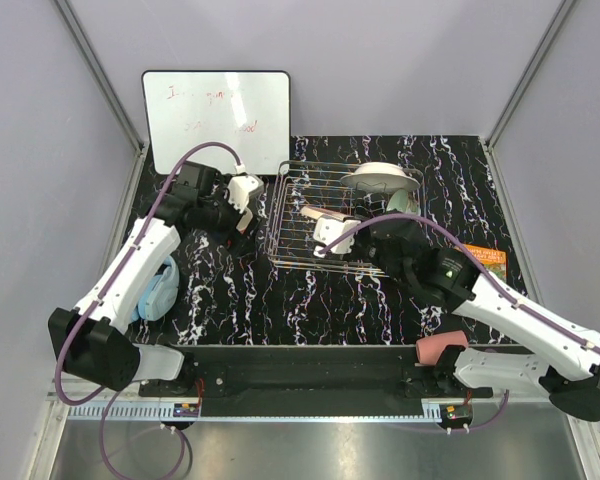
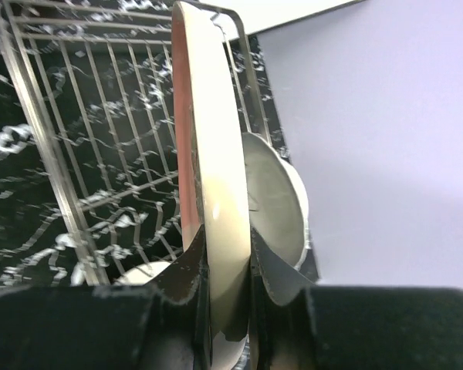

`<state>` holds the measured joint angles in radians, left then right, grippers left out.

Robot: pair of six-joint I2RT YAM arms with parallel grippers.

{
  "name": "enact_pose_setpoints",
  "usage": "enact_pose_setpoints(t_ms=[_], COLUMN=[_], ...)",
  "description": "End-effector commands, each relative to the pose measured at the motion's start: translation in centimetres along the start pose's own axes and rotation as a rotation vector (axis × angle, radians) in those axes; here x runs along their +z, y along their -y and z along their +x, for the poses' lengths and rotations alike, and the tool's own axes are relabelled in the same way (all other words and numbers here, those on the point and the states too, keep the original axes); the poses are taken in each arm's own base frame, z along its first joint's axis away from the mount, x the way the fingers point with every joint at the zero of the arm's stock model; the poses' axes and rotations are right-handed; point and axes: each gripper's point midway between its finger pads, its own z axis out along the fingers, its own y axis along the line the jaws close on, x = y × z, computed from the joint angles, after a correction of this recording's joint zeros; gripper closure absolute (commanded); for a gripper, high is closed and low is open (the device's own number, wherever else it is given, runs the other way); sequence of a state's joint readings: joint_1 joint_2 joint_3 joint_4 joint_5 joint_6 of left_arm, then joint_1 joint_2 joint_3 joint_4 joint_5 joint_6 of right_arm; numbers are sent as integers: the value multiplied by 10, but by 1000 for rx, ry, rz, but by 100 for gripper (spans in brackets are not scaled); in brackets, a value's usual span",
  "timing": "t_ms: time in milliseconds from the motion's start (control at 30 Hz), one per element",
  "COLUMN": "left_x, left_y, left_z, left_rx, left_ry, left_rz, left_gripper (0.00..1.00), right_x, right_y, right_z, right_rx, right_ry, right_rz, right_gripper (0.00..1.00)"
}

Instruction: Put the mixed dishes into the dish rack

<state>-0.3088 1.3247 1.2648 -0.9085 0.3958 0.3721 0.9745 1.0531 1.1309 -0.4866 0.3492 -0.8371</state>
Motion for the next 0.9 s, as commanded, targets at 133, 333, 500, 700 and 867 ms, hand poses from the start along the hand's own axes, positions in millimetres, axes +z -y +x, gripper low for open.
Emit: enact_pose_setpoints(t_ms=[133, 333, 500, 700, 867], left_x=[-4, -3, -4, -4, -3], left_y=[1, 1, 0, -1, -2], left_z=[-10, -8, -10, -13, -13], left_rx=[13, 18, 20, 21, 22], left_ry=[68, 70, 76, 82, 79], left_rz=[0, -6, -8, -8, -7], left_gripper=[5, 5, 5, 5, 5], right_x=[1, 12, 17, 27, 32], right_y=[66, 63, 60, 44, 27], right_z=[5, 32, 41, 53, 64], right_rx=[-150, -153, -142, -128, -109], right_ry=[-68, -131, -145, -162, -180], right_rz=[182, 157, 136, 86, 45], right_gripper=[100, 100, 100, 100, 100])
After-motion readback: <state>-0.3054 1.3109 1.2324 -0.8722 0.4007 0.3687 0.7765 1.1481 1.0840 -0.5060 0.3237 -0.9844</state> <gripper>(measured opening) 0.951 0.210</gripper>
